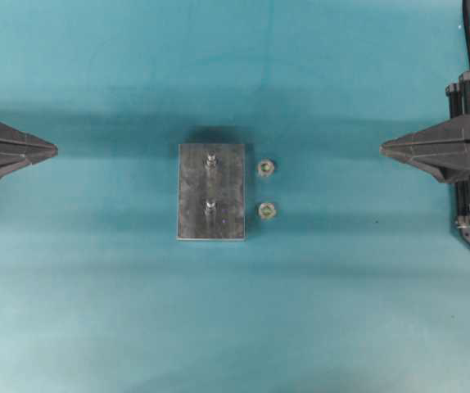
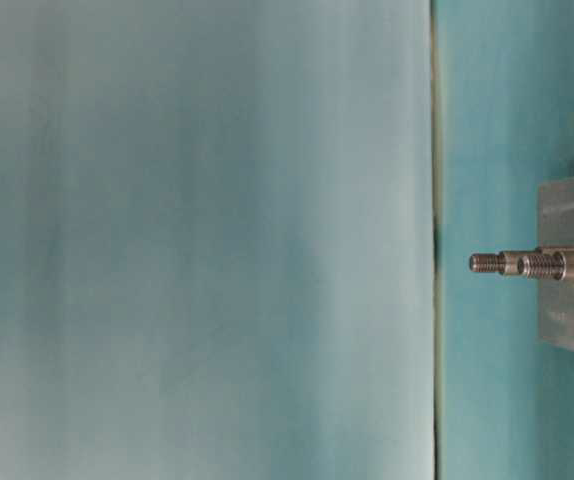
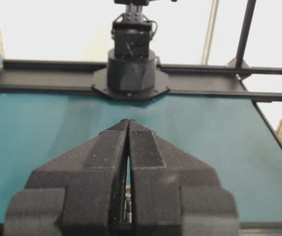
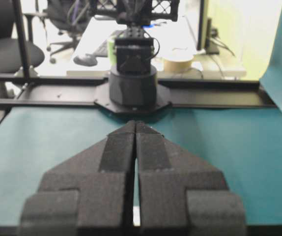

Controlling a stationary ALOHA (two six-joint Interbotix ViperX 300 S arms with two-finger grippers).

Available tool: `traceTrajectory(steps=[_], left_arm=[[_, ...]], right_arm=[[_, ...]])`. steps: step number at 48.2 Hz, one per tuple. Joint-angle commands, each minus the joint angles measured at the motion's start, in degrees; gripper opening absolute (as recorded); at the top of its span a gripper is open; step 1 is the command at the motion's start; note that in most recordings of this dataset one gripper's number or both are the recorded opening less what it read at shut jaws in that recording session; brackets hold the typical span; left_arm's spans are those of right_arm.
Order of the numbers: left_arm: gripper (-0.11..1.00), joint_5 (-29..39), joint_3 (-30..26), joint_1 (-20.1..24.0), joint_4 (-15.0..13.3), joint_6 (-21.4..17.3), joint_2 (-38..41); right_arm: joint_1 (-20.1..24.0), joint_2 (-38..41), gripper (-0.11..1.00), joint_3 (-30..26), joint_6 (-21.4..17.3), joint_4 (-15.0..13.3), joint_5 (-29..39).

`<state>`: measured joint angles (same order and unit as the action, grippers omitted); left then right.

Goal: Insert the washer onto the shaft.
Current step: 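Move the right gripper over the upper steel washer beside the plate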

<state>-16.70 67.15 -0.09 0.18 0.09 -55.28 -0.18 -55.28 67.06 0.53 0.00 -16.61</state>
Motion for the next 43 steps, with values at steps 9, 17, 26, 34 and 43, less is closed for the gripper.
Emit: traceTrajectory(steps=[9, 17, 26, 34, 43], left_arm=[[0.0, 9.5, -4.5, -0.6, 0.5, 2.1, 2.9], [0.0, 18.7, -7.3, -0.4, 1.1, 0.4, 7.1], [0.0, 22.4, -9.0, 0.4, 1.1, -3.3, 13.6], [0.0, 24.3, -9.7, 1.1, 1.1, -3.5, 18.3], [0.0, 30.1, -11.6, 1.1, 1.1, -3.9, 21.1]], right_arm=[[-2.5, 1.2, 0.01, -4.0, -1.8, 5.3, 22.0], [-5.0, 1.9, 0.01, -6.4, -1.7, 5.3, 33.3], [-5.4, 7.9, 0.01, -8.0, -1.8, 5.3, 37.9], [-6.0, 18.4, 0.01, -11.4, -1.5, 5.2, 42.8], [-8.5, 29.0, 0.01, -17.0, -1.1, 4.6, 45.7]])
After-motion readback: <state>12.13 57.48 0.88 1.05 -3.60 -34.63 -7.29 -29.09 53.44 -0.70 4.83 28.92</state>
